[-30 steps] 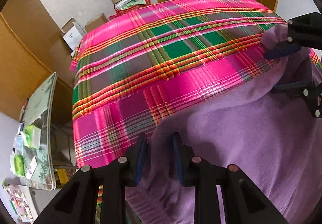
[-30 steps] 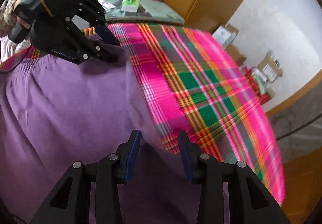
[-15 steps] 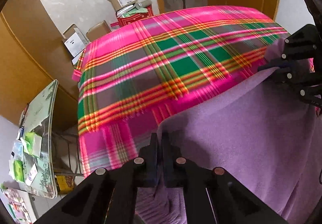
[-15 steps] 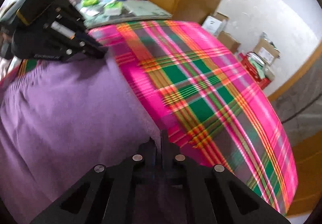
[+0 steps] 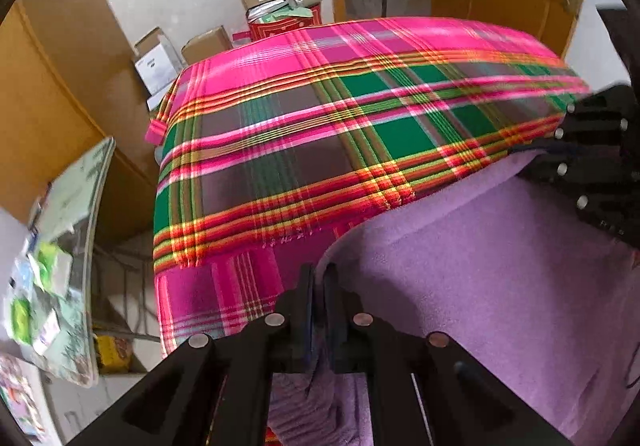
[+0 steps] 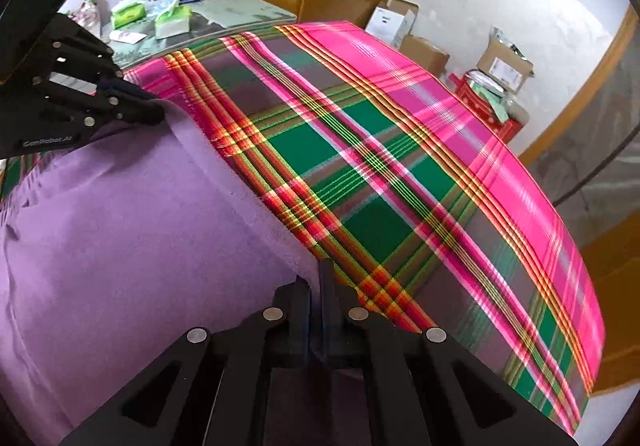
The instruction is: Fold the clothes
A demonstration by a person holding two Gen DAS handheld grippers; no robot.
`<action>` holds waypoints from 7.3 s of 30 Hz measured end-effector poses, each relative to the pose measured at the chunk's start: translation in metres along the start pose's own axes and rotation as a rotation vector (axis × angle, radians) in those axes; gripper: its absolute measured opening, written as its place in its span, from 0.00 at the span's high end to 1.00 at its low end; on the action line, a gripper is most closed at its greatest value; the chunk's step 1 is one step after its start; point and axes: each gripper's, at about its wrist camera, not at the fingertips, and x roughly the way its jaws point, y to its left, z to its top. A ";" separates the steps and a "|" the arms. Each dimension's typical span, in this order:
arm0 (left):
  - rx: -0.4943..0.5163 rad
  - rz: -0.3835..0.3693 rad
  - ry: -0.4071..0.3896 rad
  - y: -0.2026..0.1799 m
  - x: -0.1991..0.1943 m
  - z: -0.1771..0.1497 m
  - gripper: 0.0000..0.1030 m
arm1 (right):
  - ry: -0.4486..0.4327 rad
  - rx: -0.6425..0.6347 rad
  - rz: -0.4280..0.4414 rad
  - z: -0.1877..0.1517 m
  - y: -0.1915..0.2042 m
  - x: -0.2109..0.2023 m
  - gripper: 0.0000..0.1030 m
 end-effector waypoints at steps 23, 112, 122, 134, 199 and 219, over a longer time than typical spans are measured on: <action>-0.454 -0.379 0.093 0.024 -0.059 -0.142 0.72 | -0.162 0.202 0.071 -0.055 0.015 -0.096 0.68; 0.021 -0.356 -0.066 -0.190 -0.100 -0.043 0.74 | -0.001 0.815 -0.152 -0.322 -0.127 -0.151 0.50; 0.074 -0.192 0.035 -0.235 -0.049 -0.013 0.74 | -0.039 0.787 -0.069 -0.321 -0.112 -0.143 0.61; 0.030 -0.227 0.051 -0.218 -0.040 -0.012 0.91 | -0.193 0.743 -0.061 -0.312 -0.136 -0.184 0.95; 0.084 -0.533 0.056 -0.209 -0.060 -0.011 0.89 | -0.043 1.070 -0.374 -0.381 -0.311 -0.177 0.79; 0.023 -0.552 0.113 -0.224 -0.038 -0.017 0.89 | -0.147 1.322 -0.032 -0.457 -0.286 -0.158 0.92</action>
